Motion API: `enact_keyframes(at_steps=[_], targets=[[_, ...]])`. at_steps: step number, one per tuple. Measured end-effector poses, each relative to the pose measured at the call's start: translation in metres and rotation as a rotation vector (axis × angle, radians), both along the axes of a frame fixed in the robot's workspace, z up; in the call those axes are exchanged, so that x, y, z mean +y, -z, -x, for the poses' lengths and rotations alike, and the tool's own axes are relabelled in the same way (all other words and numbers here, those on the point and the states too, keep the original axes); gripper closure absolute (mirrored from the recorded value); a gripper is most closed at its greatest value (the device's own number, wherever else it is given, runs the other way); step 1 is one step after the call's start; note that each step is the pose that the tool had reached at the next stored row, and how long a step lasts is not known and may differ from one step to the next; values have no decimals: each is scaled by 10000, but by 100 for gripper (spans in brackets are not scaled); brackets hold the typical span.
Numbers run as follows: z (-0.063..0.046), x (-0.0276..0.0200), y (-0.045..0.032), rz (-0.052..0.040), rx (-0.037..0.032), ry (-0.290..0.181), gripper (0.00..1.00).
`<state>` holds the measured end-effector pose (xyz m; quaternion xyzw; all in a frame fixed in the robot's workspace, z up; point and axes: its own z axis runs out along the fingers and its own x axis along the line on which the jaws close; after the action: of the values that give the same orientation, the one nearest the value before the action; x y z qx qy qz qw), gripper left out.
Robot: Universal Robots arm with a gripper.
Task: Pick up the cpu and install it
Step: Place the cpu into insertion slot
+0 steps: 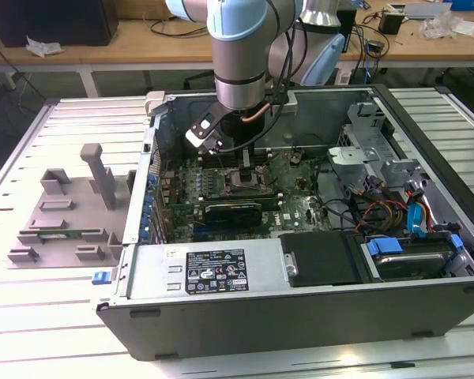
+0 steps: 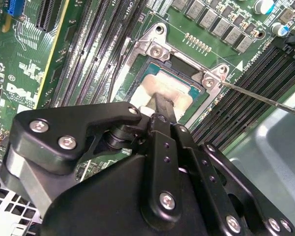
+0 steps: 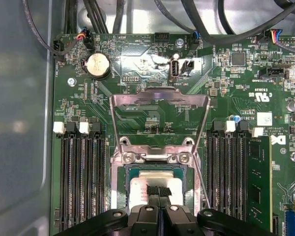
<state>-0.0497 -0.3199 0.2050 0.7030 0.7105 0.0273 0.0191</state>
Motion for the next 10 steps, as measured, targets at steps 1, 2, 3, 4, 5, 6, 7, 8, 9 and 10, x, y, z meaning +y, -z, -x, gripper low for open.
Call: enact_keyframes(at_steps=[1, 2, 3, 4, 5, 6, 7, 8, 9, 10], targets=[[1, -2, -23, 14, 9, 0, 89], [2, -3, -35, 17, 11, 0, 89], [1, -2, -52, 16, 10, 0, 89], [2, -3, -82, 18, 11, 0, 89], [2, -3, -113, 19, 11, -1, 89], [2, -3, -152, 19, 12, 0, 89], [2, -3, -188, 19, 12, 0, 89], [2, -3, -229, 18, 10, 0, 89], [2, -3, -282, 21, 11, 0, 89], [2, -3, -320, 21, 11, 0, 89]])
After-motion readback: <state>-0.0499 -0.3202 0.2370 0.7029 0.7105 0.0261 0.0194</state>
